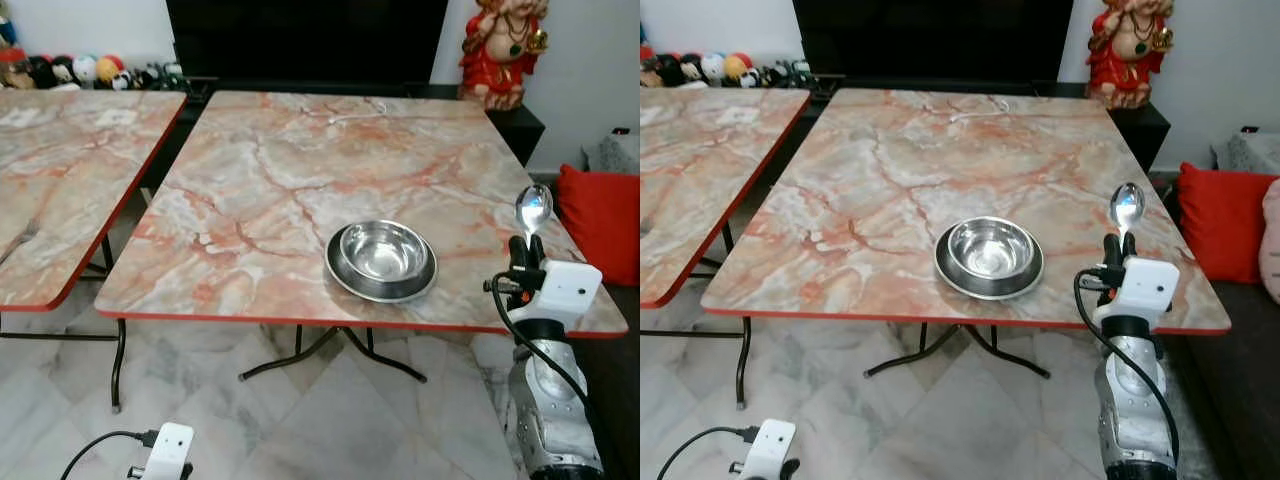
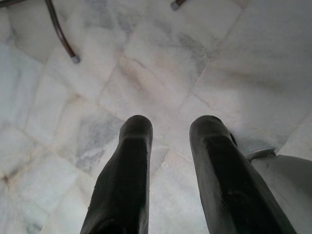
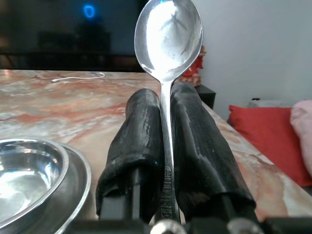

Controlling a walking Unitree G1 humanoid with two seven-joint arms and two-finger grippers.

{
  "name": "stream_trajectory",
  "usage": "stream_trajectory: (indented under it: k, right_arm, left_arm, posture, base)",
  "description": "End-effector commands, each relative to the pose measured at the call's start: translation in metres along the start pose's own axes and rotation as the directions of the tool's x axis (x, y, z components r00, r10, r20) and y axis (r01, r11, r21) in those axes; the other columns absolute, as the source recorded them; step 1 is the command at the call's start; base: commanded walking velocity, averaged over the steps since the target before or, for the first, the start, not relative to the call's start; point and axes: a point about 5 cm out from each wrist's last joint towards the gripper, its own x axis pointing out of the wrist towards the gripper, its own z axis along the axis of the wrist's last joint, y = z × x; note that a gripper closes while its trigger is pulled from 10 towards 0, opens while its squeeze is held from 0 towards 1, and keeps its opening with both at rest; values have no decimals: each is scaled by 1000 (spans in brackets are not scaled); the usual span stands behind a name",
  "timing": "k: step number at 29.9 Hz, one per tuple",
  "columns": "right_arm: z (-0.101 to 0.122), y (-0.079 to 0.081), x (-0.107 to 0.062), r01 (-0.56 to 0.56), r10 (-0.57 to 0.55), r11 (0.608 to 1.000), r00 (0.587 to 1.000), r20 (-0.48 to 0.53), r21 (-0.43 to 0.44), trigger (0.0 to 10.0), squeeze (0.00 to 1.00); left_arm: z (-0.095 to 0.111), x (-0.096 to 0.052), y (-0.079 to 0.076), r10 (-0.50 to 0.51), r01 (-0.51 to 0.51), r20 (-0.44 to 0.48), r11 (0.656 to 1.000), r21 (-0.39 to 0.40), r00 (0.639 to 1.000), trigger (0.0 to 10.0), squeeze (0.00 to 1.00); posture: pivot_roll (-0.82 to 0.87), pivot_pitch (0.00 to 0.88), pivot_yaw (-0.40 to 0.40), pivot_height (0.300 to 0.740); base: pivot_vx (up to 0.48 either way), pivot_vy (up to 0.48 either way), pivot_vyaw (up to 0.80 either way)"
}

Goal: Setting the table

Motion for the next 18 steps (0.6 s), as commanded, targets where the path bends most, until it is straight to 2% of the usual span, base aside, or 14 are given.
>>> stream_trajectory:
  k: [1, 18]
  right_arm:
    - [3, 4, 2, -8, 7, 1000, 1000, 16, 13, 10000, 0]
    - [1, 11, 1, -19, 19, 1000, 1000, 7, 24, 10000, 0]
  left_arm:
    - [-5, -1, 3, -3, 3, -17, 1000, -11, 1000, 10000, 0]
    - [-5, -1, 4, -5, 5, -22, 1000, -11, 1000, 10000, 0]
  posture:
    - [62, 0, -25, 740]
    - [62, 0, -26, 740]
  base:
    - [0, 0, 0]
    - [362, 0, 0]
